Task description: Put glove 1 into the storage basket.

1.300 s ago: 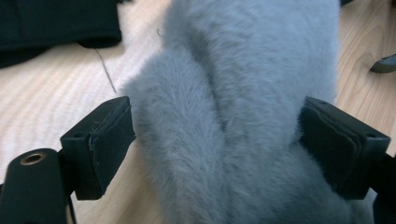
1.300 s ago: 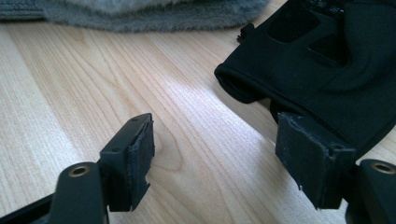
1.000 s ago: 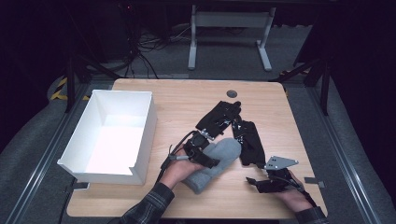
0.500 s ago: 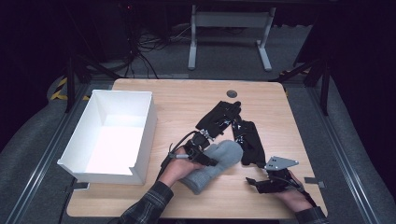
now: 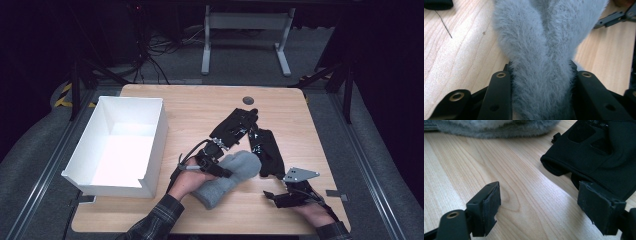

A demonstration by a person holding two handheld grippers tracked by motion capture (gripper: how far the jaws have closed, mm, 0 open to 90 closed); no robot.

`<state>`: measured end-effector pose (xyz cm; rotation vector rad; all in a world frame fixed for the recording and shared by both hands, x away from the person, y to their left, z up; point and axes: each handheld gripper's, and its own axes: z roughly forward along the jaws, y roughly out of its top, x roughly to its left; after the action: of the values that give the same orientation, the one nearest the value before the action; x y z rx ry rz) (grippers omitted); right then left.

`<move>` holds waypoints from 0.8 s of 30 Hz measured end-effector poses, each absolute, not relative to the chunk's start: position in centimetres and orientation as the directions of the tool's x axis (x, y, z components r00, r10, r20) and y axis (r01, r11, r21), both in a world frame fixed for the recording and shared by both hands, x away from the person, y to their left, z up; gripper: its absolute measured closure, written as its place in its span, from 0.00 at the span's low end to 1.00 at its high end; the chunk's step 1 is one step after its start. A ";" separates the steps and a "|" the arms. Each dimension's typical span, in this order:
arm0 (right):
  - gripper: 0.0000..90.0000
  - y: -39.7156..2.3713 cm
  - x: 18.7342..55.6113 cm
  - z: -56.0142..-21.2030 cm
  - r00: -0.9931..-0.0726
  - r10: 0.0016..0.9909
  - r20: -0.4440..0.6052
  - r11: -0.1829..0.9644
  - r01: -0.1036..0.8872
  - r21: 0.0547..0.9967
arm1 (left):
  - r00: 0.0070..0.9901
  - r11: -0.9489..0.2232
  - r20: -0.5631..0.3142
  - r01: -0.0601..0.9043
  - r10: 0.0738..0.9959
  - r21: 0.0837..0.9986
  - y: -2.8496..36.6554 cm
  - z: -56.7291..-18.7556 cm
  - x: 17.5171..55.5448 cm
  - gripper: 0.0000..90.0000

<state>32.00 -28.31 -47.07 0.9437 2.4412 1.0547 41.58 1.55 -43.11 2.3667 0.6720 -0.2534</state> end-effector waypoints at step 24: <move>0.19 -28.3 32.0 -47.1 -0.729 0.684 -0.030 0.510 0.449 0.734 | 0.834 -0.574 -0.268 0.532 0.483 0.623 4.2 -35.5 41.1 0.71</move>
<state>31.96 -28.28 -47.09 0.9476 2.4396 1.0495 41.09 4.19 -35.50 2.2826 0.7374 -0.0874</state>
